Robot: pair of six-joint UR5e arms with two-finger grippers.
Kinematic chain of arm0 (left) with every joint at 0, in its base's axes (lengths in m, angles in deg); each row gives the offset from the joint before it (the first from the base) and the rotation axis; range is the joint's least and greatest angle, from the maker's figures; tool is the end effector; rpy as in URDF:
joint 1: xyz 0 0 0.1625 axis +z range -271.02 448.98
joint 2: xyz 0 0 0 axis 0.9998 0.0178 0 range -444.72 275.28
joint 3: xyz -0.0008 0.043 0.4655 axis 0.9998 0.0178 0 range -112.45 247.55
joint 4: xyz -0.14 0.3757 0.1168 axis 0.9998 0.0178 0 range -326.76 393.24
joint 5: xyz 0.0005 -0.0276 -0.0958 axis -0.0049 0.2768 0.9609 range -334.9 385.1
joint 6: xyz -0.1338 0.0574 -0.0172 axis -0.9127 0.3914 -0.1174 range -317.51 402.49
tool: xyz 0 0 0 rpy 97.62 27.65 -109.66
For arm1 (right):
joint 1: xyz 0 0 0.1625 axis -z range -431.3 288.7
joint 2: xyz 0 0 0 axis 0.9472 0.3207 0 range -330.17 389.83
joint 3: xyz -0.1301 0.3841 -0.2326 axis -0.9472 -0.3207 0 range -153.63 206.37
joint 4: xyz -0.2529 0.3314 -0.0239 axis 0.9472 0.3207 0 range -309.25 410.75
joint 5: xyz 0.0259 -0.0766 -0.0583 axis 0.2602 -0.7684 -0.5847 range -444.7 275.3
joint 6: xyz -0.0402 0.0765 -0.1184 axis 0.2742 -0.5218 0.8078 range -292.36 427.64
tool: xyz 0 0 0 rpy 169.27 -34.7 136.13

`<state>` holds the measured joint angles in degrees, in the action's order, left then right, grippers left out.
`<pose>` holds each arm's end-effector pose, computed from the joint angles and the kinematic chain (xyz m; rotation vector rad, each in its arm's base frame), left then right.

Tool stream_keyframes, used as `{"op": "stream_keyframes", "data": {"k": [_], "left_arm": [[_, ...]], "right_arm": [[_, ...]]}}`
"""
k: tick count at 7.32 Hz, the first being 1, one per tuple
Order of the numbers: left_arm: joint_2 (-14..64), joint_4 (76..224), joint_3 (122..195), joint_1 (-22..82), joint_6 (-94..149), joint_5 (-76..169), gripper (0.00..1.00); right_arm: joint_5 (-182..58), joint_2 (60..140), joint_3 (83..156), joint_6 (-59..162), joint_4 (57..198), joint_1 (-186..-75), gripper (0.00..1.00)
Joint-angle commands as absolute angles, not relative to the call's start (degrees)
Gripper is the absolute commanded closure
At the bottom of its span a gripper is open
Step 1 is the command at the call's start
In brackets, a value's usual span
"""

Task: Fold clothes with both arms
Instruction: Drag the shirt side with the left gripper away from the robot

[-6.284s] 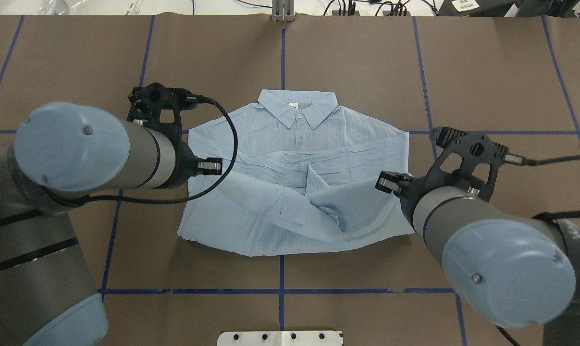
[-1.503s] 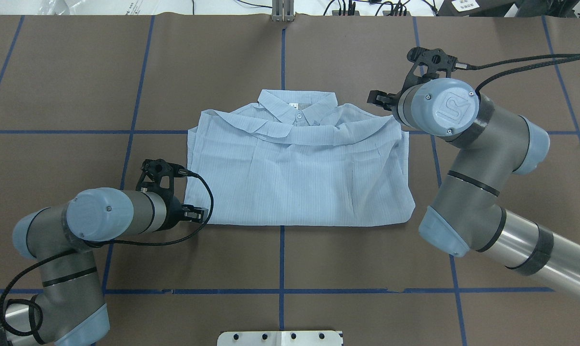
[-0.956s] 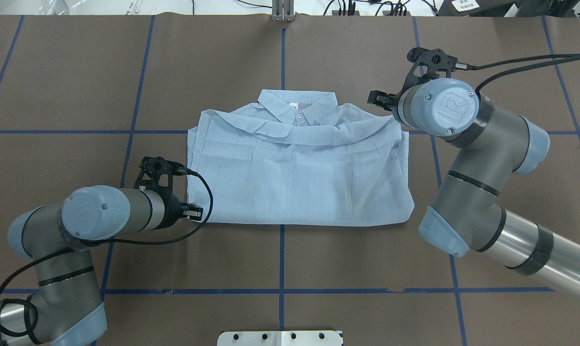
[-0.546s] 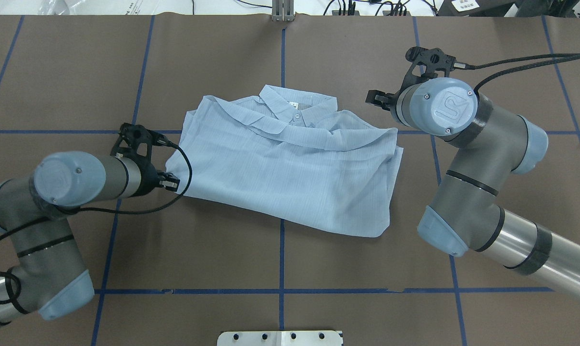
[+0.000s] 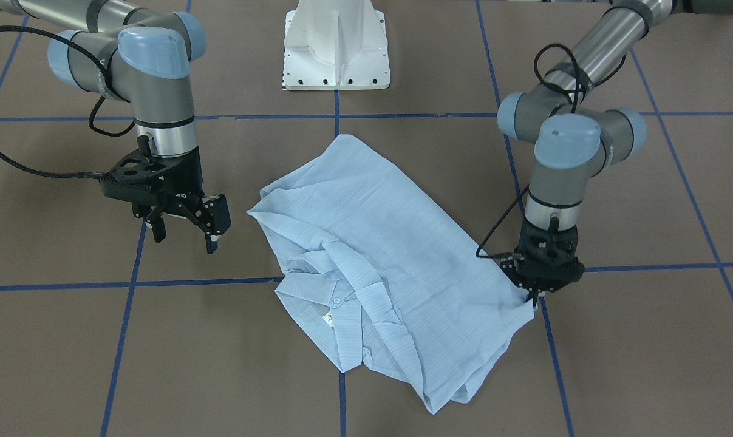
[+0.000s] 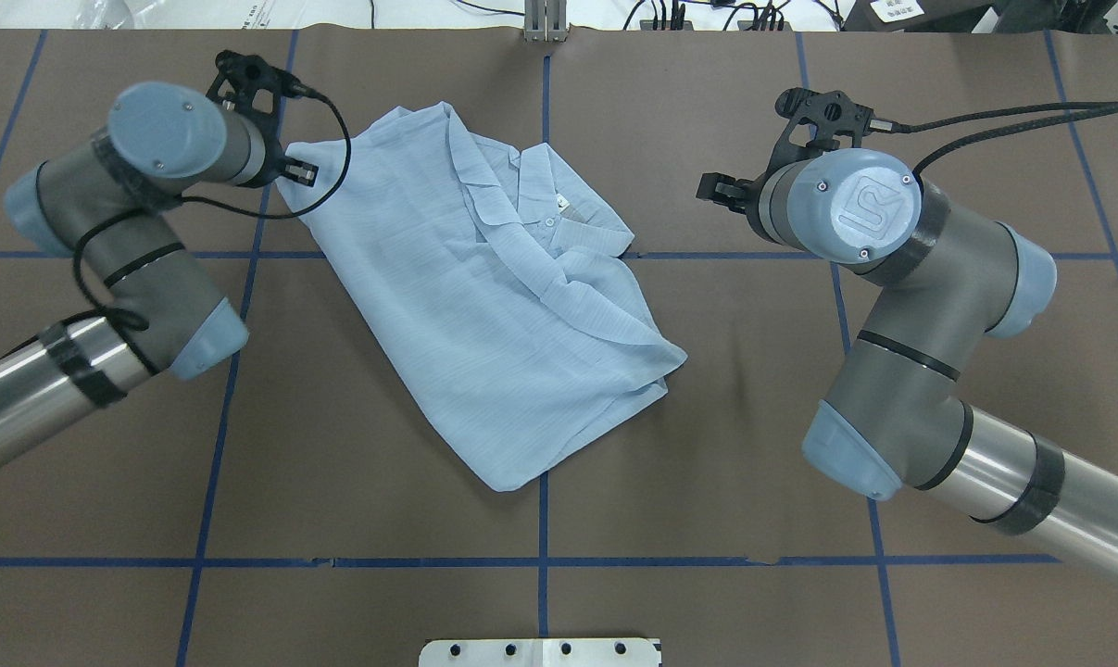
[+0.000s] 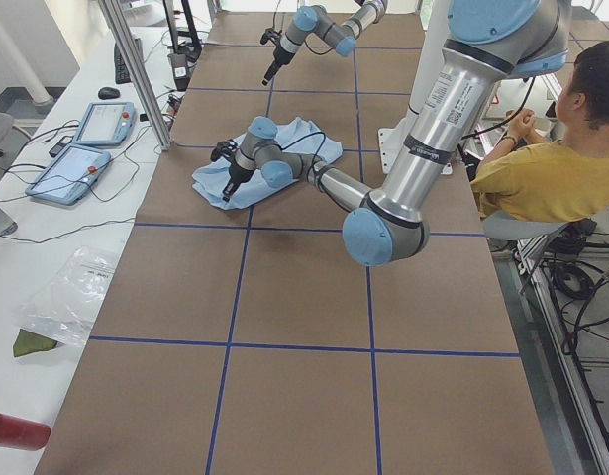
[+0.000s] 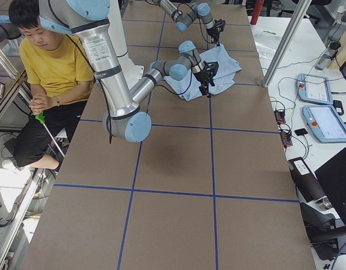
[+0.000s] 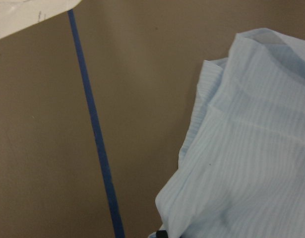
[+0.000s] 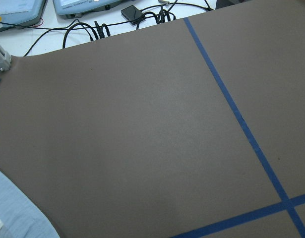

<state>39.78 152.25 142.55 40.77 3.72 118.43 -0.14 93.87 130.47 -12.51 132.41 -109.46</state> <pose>0.4491 -0.6897 0.4380 0.6106 0.5890 0.0742 -0.4459 -0.5377 0.3504 0.4298 -0.7433 0.5041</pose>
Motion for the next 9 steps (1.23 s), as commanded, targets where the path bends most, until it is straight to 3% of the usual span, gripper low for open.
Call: {"op": "stream_keyframes", "data": {"k": [1,2,3,4,6,9], "left_arm": [[54.7,162.8,118.0,37.2,5.0,117.0,1.00],[60.9,164.6,111.1,36.8,5.0,116.9,1.00],[60.8,166.9,110.9,36.7,5.2,117.3,1.00],[57.6,171.2,112.6,36.6,6.7,117.8,0.01],[50.5,172.7,121.0,34.9,9.9,125.3,0.00],[42.4,172.9,129.9,34.4,12.3,126.9,0.00]], "right_arm": [[0.0,93.6,130.9,-12.5,132.4,-109.4,0.00],[0.0,93.6,130.9,-12.5,132.4,-109.3,0.00],[0.0,93.3,130.8,-12.5,132.4,-109.0,0.00],[-0.1,91.6,130.3,-12.9,132.6,-108.6,0.00],[-0.1,86.6,127.2,-15.4,133.5,-107.2,0.00],[-0.8,66.6,105.4,-14.5,136.1,-104.8,0.00]]}}
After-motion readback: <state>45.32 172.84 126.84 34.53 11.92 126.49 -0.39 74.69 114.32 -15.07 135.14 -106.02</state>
